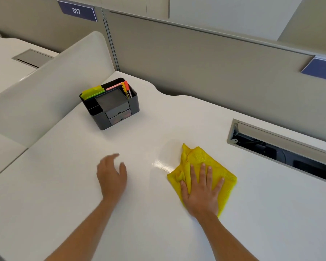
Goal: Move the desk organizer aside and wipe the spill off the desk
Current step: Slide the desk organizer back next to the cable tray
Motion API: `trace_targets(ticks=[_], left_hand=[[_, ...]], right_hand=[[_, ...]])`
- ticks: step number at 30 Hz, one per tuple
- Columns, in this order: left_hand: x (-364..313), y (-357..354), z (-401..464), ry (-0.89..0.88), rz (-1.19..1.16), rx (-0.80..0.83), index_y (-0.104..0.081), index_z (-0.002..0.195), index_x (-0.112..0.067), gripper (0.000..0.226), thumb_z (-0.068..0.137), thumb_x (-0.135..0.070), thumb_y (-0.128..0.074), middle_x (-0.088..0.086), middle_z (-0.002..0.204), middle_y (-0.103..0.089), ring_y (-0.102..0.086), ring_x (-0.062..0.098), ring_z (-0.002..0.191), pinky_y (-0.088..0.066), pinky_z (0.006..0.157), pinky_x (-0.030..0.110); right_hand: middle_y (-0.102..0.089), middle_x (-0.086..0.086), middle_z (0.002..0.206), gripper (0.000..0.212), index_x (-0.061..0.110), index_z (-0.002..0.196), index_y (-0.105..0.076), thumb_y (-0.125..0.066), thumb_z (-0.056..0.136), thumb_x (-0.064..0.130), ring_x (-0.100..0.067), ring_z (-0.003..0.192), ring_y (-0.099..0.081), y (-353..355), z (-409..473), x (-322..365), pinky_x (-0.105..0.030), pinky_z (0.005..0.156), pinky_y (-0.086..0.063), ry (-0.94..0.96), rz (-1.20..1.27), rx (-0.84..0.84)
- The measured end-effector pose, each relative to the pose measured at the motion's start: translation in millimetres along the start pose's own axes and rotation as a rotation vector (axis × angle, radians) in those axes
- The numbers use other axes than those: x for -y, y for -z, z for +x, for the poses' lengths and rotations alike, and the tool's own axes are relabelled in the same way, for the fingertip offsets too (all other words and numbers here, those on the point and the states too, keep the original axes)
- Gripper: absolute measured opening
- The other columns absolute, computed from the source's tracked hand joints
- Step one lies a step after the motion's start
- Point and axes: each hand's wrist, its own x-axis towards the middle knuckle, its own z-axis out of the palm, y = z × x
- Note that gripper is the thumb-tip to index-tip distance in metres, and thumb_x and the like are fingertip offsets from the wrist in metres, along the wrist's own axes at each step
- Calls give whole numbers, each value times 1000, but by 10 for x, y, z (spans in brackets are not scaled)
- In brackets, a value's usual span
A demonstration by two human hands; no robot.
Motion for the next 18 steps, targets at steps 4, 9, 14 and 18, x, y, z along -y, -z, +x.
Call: trace_targets(ticks=[4, 9, 14, 18], left_hand=[[-142, 32, 765, 115, -80, -64, -45, 136, -3, 53, 85, -4, -62, 23, 139, -42, -39, 37, 130, -29, 109, 41], [-211, 8, 1389, 241, -187, -68, -32, 145, -23, 69, 86, -8, -64, 12, 152, -26, -40, 32, 133, -35, 105, 34], [-80, -28, 1682, 282, -62, 32, -47, 130, -13, 48, 85, -12, -66, 25, 125, -53, -54, 43, 111, -47, 91, 48], [-37, -16, 1832, 336, 62, 49, -52, 120, -7, 39, 87, -20, -67, 28, 121, -57, -55, 49, 108, -47, 91, 51]], right_hand=[[-31, -17, 157, 70, 23, 150, -36, -23, 93, 61, -38, 147, -20, -6, -10, -4, -73, 111, -7, 0, 6, -18], [-34, -18, 155, 70, 22, 148, -39, -26, 92, 61, -38, 146, -23, -28, 0, -16, -73, 111, -9, 2, 9, -35], [-34, -17, 155, 70, 23, 148, -40, -30, 91, 62, -38, 146, -23, -43, 24, -8, -73, 110, -11, 5, 21, -47], [-31, -16, 157, 70, 24, 149, -37, -30, 92, 64, -37, 148, -19, -44, 15, -12, -72, 111, -9, 2, 23, -36]])
